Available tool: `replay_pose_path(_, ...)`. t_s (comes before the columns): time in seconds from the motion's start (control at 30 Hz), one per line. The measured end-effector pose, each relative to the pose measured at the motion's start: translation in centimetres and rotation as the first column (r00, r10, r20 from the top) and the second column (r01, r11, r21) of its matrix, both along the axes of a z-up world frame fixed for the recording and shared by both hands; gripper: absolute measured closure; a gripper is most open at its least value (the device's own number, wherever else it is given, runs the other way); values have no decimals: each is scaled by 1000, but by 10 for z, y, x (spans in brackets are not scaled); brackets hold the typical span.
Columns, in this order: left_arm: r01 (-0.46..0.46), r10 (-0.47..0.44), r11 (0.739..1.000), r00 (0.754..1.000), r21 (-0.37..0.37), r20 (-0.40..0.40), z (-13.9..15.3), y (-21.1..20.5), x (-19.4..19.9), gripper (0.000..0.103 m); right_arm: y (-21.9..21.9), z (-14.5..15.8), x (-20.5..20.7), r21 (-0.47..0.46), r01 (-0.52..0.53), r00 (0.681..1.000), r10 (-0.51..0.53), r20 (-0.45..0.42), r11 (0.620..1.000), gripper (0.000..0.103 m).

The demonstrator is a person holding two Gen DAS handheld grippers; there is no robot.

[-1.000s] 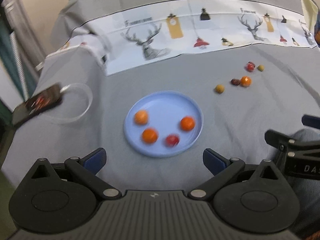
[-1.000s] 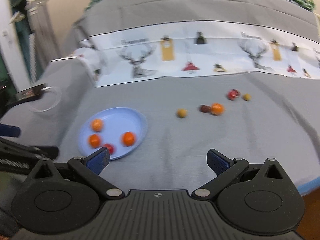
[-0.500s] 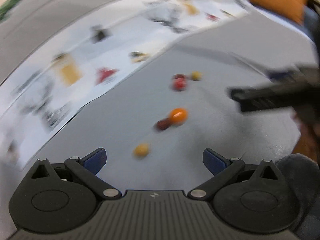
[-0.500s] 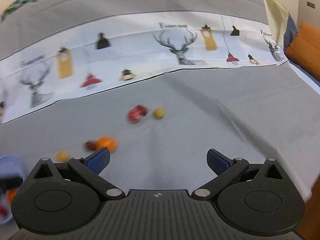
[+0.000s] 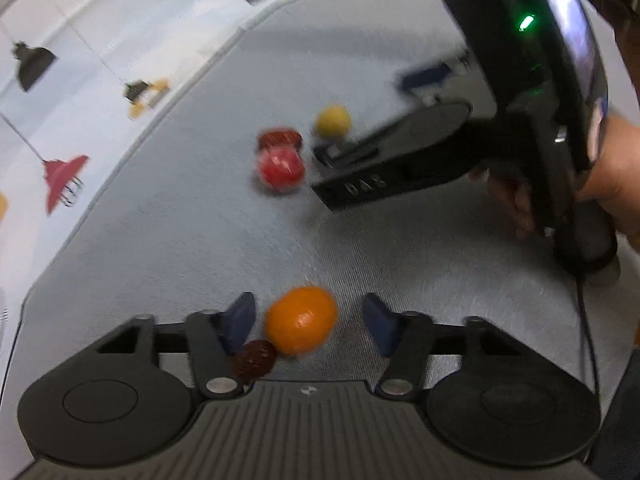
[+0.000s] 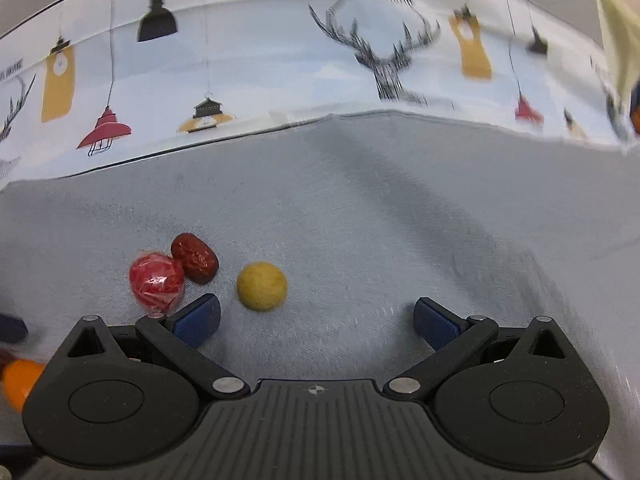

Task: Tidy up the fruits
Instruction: 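Grasp an orange with the left tool while the right tool grasps a yellow round fruit, then carry the orange and yellow fruit toward the plate with both tools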

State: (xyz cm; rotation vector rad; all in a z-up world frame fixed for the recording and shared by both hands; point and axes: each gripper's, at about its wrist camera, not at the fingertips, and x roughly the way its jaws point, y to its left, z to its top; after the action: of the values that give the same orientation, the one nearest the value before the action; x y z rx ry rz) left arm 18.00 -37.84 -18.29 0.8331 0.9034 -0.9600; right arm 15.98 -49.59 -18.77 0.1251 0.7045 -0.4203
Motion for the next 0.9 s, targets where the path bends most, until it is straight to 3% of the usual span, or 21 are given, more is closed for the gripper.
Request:
replay_pose_path(0.03,13,-13,1000,1000,-13,-5,0,1,-1,63,3,1,-1,-7,-31,999,31,22,999,20)
replay_pose_path(0.07,30,-31,999,999,-17,-10,2,2,-3,63,6,2,-1,-7,-66,997,66,49,998,55)
replay_pose_path(0.1,31,-31,999,1000,-18,1,4,1,-5,63,9,3,-1,-8,-98,994,98,52,995,76)
replay_pose_path(0.17,26,-26,998,1000,-49,7,12,5,-9,63,12,7,-1,-23,-91,995,92,34,996,76)
replay_pose_path(0.27,-7,5,992,1000,-129,-20,41,24,-19,63,7,17,-15,-10,17,999,-16,33,1000,76)
replay_pose_path(0.43,-124,115,963,992,-241,-52,95,86,-45,63,10,58,-71,59,149,981,-155,116,987,76)
replay_pose_path(0.63,-283,277,918,959,-277,-61,144,173,-86,63,57,112,-150,78,142,963,-155,218,987,76)
replay_pose_path(0.77,-359,365,890,931,-283,-33,172,231,-125,63,113,143,-190,107,45,964,-71,256,993,76)
replay_pose_path(0.9,-460,463,847,885,-265,-55,197,286,-160,63,171,170,-225,164,-87,961,40,273,983,76)
